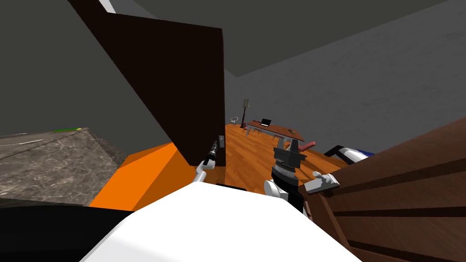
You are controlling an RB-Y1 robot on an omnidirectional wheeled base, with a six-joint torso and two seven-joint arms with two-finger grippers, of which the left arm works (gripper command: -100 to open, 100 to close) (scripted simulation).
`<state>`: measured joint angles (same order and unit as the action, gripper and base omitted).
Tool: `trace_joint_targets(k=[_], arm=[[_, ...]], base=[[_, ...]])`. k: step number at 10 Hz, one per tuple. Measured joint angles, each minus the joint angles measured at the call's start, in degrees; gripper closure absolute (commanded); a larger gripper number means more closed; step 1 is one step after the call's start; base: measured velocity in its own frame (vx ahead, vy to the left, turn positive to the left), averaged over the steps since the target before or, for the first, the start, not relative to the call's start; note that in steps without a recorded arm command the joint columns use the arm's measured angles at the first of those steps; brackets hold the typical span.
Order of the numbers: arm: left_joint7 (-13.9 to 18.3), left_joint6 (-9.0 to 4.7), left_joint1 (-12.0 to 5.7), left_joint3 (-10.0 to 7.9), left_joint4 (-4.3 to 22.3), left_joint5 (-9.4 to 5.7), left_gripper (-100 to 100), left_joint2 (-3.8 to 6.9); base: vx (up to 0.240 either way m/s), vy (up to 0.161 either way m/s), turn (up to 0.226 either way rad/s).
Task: Push the door open
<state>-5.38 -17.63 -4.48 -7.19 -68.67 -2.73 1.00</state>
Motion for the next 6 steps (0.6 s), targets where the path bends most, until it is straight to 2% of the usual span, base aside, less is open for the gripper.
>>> trace_joint_targets(k=[2, 3, 4, 5, 6], arm=[[0.02, -0.18, 0.07, -0.17, -0.11, -0.03, -100, 0.49], [0.00, -0.35, -0.02, -0.33, 0.05, -0.04, -100, 0.27], [-0.06, -0.58, -0.06, -0.48, 0.18, -0.04, -100, -0.41], [-0.14, -0.99, -0.17, -0.63, 0.60, -0.03, -100, -1.46], [-0.16, -1.10, -0.21, -0.64, 0.65, -0.03, 100, -1.58]], base=[[0.229, -0.008, -0.022], [0.232, -0.025, -0.026], [0.243, -0.020, -0.023], [0.109, -0.008, -0.004], [-0.014, 0.000, 0.008]])
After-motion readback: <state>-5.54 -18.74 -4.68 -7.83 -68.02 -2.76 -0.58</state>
